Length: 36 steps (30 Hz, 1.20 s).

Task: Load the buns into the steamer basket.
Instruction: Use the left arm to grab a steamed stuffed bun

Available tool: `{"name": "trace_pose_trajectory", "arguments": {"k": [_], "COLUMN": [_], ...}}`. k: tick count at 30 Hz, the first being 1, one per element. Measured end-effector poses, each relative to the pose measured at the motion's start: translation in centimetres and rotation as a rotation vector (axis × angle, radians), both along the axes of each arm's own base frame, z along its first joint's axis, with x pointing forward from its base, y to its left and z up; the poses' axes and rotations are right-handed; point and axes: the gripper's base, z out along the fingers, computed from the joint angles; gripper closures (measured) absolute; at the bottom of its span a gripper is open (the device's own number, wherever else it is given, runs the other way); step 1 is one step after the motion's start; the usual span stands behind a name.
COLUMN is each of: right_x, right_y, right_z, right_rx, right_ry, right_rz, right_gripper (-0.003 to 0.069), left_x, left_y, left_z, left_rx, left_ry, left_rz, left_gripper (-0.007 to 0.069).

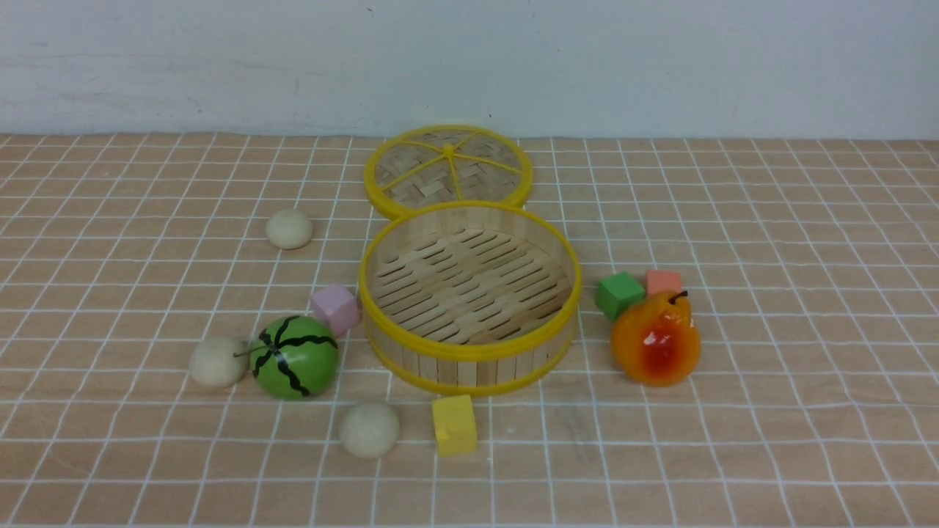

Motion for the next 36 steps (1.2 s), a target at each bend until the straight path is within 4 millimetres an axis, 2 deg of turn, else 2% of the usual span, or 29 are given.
{"name": "trace_pose_trajectory", "arguments": {"k": [1, 3, 4, 6, 9, 11, 12, 14, 15, 17, 23, 27, 28, 33, 36], "right_x": [0.0, 0.0, 0.0, 0.0, 0.0, 0.0, 0.0, 0.0, 0.0, 0.0, 0.0, 0.0, 0.0, 0.0, 0.0], "right_y": [0.0, 0.0, 0.0, 0.0, 0.0, 0.0, 0.0, 0.0, 0.0, 0.0, 0.0, 0.0, 0.0, 0.0, 0.0], "right_z": [0.0, 0.0, 0.0, 0.0, 0.0, 0.0, 0.0, 0.0, 0.0, 0.0, 0.0, 0.0, 0.0, 0.0, 0.0], "right_rx": [0.000, 0.000, 0.000, 0.000, 0.000, 0.000, 0.000, 0.000, 0.000, 0.000, 0.000, 0.000, 0.000, 0.000, 0.000], "right_ry": [0.000, 0.000, 0.000, 0.000, 0.000, 0.000, 0.000, 0.000, 0.000, 0.000, 0.000, 0.000, 0.000, 0.000, 0.000], "right_rz": [0.000, 0.000, 0.000, 0.000, 0.000, 0.000, 0.000, 0.000, 0.000, 0.000, 0.000, 0.000, 0.000, 0.000, 0.000], "right_gripper": [0.0418, 0.0418, 0.0418, 0.0418, 0.0418, 0.0418, 0.0418, 0.0418, 0.0418, 0.0418, 0.0418, 0.0418, 0.0418, 0.0418, 0.0418], "left_x": [-0.7, -1.1, -1.0, -0.8, 0.1, 1.6, 1.7, 3.7, 3.8, 5.3, 9.2, 12.7, 12.9, 17.6, 19.4], "left_y": [0.2, 0.4, 0.4, 0.3, -0.2, -0.9, -0.9, -1.7, -1.7, -2.2, -3.6, -5.1, -5.2, -7.7, -8.8], "left_z": [1.8, 3.8, 4.4, 7.2, 8.9, 9.5, 9.4, 8.4, 8.3, 7.2, 4.8, 3.8, 3.7, 2.3, 1.3], "left_rx": [-0.011, -0.019, -0.015, -0.023, -0.047, -0.054, -0.049, 0.000, 0.002, 0.052, 0.103, 0.197, 0.208, 0.345, 0.403], "left_ry": [-0.032, -0.045, -0.030, 0.025, 0.164, 0.343, 0.367, 0.544, 0.551, 0.677, 0.839, 0.949, 0.956, 1.149, 1.228], "left_rz": [0.000, 0.000, 0.000, -0.010, -0.034, -0.048, -0.048, -0.038, -0.037, -0.021, -0.008, -0.037, -0.040, -0.158, -0.206], "left_gripper": [0.0454, 0.0452, 0.0452, 0.0449, 0.0447, 0.0442, 0.0442, 0.0442, 0.0442, 0.0439, 0.0433, 0.0431, 0.0431, 0.0422, 0.0417]}}
